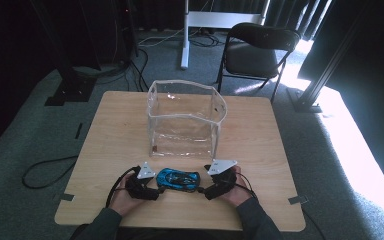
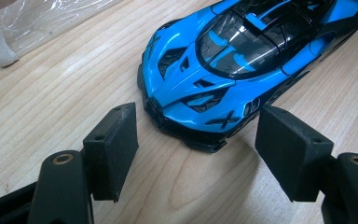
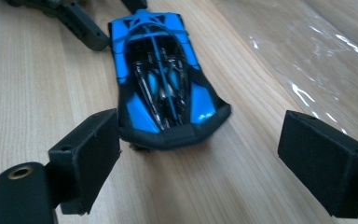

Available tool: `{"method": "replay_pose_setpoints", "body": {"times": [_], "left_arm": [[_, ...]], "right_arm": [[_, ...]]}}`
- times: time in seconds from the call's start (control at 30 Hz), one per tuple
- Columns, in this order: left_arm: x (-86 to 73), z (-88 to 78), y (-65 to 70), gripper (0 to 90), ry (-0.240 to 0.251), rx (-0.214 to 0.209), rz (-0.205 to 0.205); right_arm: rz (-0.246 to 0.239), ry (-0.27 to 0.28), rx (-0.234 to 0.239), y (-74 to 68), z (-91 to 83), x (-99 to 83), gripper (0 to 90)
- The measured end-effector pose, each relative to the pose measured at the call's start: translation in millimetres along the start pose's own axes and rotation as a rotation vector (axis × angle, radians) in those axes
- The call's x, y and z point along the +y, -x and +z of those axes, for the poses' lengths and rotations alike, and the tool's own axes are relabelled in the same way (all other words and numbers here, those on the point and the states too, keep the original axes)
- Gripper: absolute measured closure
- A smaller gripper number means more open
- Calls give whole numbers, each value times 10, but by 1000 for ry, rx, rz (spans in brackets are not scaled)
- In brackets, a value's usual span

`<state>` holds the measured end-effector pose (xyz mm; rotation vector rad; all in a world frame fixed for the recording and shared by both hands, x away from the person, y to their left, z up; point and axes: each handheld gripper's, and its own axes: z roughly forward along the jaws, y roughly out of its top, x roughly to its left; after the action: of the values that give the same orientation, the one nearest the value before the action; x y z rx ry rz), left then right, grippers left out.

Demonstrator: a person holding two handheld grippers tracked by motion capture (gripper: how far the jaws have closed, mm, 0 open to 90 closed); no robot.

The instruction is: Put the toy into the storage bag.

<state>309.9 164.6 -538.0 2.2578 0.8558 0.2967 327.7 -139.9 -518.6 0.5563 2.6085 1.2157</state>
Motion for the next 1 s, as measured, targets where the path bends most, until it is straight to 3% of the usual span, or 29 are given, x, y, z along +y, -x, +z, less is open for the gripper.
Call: {"method": "replay_pose_setpoints", "body": {"times": [0.6,1.0], "left_arm": [[2,3,10,303,-2,8,5],[1,4,13,303,-1,8,5]], "right_arm": [[-49,19,42,-37,194,29,131],[-97,-31,61,-75,341,-16,148]]}}
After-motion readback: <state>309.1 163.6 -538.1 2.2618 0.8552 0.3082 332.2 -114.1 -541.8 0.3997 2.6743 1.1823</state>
